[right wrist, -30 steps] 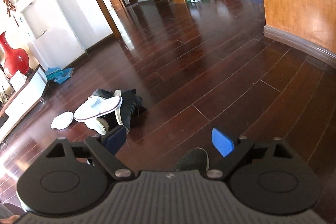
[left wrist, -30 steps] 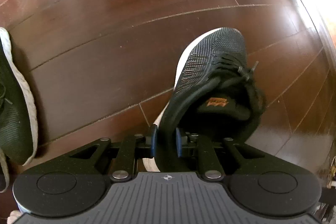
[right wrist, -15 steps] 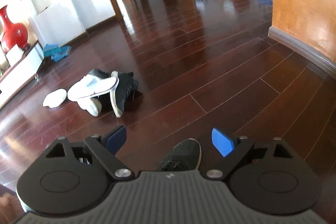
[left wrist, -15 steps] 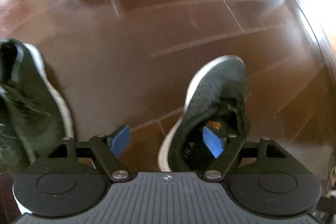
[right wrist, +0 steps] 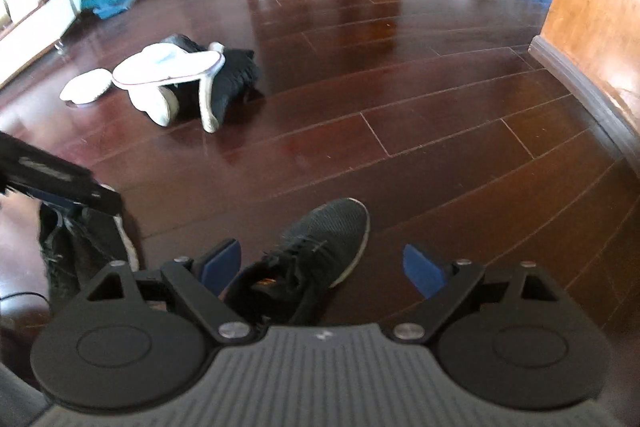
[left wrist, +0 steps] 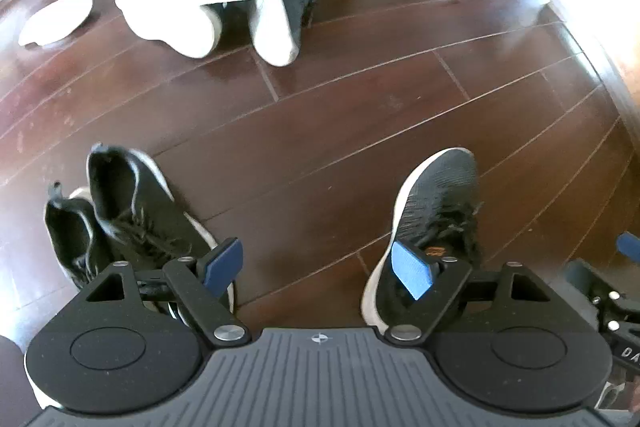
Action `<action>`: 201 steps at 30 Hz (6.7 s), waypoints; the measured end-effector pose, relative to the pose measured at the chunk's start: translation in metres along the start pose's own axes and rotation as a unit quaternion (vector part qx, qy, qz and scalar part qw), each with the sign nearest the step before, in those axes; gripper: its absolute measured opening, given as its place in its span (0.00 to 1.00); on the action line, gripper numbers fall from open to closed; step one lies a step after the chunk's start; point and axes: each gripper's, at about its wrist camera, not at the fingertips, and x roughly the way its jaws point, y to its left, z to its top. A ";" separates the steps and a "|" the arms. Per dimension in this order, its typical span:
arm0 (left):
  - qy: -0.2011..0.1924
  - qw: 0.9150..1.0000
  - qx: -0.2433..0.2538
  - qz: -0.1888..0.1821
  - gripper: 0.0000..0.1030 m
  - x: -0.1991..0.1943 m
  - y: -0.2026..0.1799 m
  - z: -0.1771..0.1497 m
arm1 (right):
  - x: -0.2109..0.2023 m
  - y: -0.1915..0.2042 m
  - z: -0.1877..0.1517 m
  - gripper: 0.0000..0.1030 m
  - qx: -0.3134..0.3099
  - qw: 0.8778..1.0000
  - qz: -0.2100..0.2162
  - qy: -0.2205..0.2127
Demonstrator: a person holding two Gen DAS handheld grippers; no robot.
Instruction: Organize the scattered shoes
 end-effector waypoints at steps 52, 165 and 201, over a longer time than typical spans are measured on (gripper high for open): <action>0.022 0.985 -0.157 -0.068 0.82 0.010 0.066 0.036 | 0.181 0.122 -0.058 0.18 -0.742 0.653 0.049 0.145; -0.048 0.968 -0.247 -0.012 0.83 -0.012 0.137 0.050 | 0.239 0.032 0.100 0.31 0.203 0.961 0.042 0.184; -0.191 0.846 -0.491 -0.077 0.84 0.117 0.293 0.212 | 0.209 0.033 0.164 0.48 0.186 0.946 0.257 0.059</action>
